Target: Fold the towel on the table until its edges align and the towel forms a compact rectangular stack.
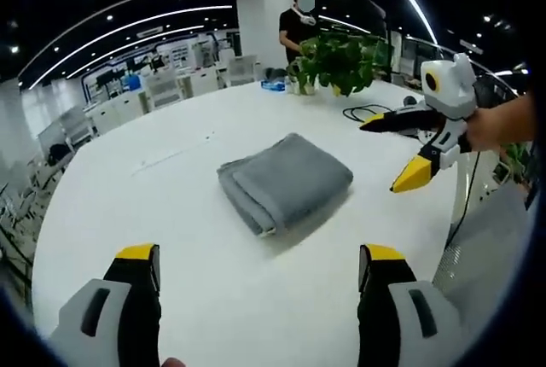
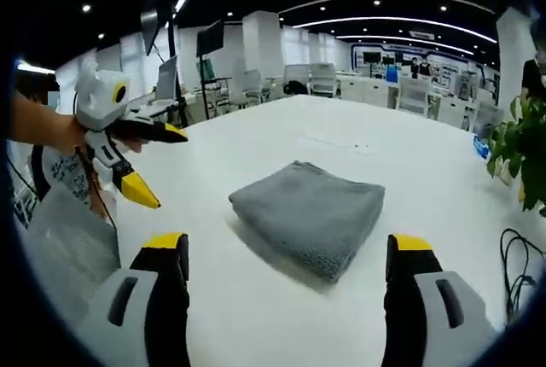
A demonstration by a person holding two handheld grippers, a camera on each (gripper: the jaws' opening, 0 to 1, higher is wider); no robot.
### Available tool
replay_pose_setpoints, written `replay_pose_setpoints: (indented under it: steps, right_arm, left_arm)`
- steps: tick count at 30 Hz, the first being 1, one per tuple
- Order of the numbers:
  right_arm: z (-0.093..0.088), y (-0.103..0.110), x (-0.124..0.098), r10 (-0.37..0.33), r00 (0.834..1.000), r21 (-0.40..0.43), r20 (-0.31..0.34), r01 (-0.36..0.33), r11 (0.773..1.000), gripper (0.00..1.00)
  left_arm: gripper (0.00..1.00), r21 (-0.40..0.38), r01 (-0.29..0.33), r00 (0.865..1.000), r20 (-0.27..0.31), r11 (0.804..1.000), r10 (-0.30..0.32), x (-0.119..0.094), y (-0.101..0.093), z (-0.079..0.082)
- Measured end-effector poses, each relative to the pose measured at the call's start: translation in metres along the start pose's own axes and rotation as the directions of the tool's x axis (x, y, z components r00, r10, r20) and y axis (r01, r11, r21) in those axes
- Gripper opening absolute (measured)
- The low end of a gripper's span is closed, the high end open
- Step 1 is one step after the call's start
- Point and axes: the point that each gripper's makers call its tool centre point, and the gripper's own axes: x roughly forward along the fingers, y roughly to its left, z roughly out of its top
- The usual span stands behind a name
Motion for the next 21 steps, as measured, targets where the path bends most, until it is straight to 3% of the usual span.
replay_pose_setpoints:
  steps: [3,21]
  right_arm:
    - [0.002,0.008,-0.006,0.028,0.999,0.083,0.022,-0.030,0.996,0.96]
    - [0.008,0.025,-0.040,0.031,0.997,0.062,0.077,-0.036,0.997,0.94]
  left_arm:
    - [0.99,-0.009,0.000,1.000,0.010,1.000,0.000,-0.006,-0.003,-0.004]
    - [0.99,-0.014,-0.015,0.998,0.067,1.000,0.016,-0.033,-0.020,-0.007]
